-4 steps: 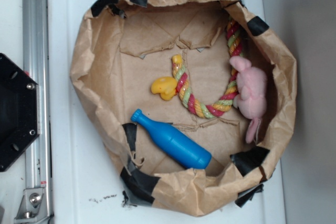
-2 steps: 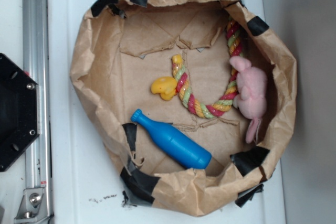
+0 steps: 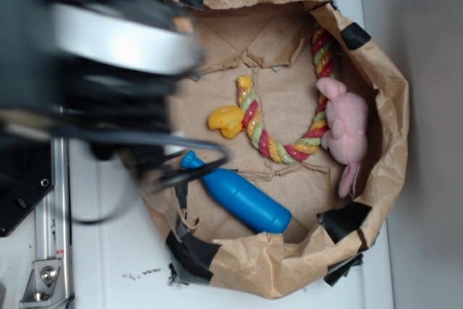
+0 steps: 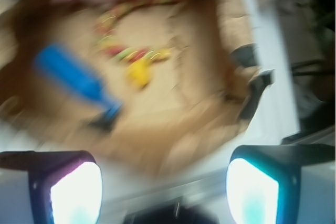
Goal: Grab the yellow duck.
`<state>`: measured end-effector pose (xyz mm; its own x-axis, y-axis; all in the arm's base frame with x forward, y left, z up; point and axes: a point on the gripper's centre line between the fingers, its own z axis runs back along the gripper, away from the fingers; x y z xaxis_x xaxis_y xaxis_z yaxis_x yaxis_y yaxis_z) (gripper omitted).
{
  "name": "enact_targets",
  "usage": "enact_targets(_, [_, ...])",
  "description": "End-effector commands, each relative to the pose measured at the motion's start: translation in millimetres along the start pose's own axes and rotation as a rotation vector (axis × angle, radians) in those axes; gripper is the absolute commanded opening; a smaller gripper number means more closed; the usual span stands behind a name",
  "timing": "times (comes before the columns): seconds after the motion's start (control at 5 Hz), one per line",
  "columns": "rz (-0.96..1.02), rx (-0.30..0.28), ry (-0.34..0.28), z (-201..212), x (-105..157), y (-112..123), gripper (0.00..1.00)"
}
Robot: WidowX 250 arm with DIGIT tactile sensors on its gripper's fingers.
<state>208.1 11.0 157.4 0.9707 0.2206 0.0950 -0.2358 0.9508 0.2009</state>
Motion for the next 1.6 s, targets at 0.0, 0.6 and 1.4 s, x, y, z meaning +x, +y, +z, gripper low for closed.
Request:
enact_targets(0.0, [0.041, -0.112, -0.027, -67.4, 30.8, -7.4, 1.0])
enact_targets(0.6, [-0.215, -0.163, 0.123, -115.6, 40.9, -56.6, 1.0])
enact_targets(1.4, [-0.205, -0.154, 0.06, -90.4, 41.1, -52.5, 0.0])
